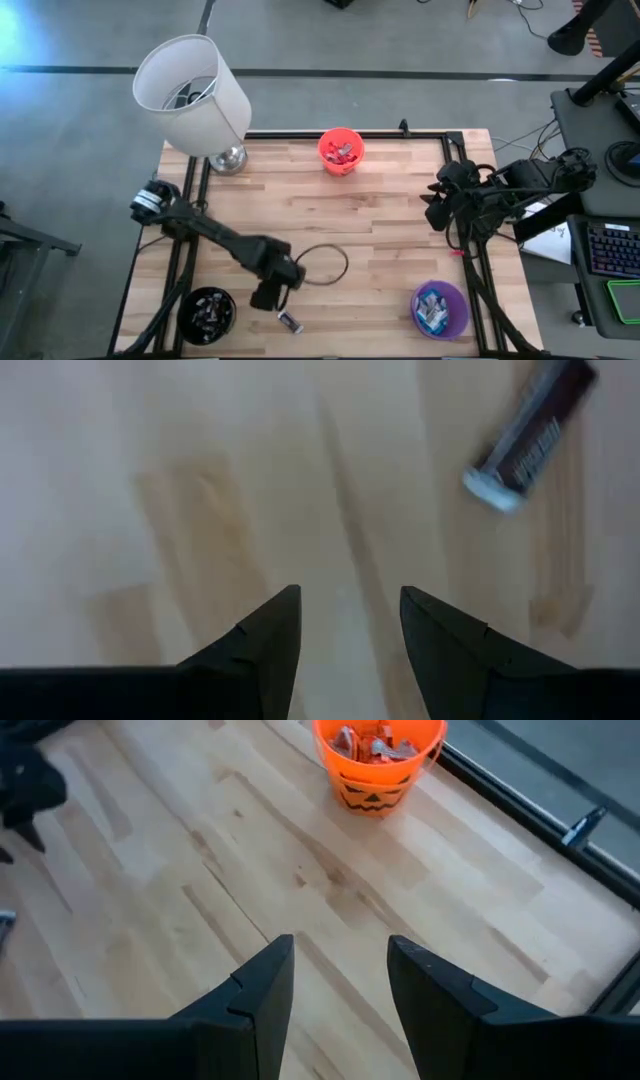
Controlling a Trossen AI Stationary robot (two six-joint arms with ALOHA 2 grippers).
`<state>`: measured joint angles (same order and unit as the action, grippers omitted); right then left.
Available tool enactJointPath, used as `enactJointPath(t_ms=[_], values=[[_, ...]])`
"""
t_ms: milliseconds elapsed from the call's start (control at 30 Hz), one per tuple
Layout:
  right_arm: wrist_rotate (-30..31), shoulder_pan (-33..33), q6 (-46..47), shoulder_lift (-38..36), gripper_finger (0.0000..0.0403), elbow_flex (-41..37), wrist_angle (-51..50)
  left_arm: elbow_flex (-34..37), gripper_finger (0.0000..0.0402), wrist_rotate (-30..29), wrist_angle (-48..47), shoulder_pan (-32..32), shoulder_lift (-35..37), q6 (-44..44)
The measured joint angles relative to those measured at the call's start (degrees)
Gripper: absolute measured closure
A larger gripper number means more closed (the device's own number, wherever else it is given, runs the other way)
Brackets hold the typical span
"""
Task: Organize candy in baskets
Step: Put the brown chocolate into the black bucket
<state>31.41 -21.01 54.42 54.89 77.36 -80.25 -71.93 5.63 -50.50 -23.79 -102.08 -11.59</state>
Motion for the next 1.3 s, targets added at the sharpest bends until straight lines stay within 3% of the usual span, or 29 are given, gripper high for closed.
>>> enactJointPath(t_ms=[333,833,1100,1300], values=[[-0.1,0.1,5.0,0.8,0.025,0.0,0.2,1.6,0.0248,-2.7,4.4,-6.2,-0.1,-4.0],[-1.5,0.1,6.1,4.6,0.025,0.0,1.8,1.5,0.0248,-3.1,18.4,-7.2,-0.1,1.1],[-1.8,0.1,8.6,6.0,0.025,0.0,2.2,1.6,0.0248,-3.1,19.6,-8.4,-0.3,1.6],[-1.9,0.1,8.6,6.3,0.025,0.0,4.4,0.7,0.0248,-2.9,21.7,-10.1,-4.5,2.1]])
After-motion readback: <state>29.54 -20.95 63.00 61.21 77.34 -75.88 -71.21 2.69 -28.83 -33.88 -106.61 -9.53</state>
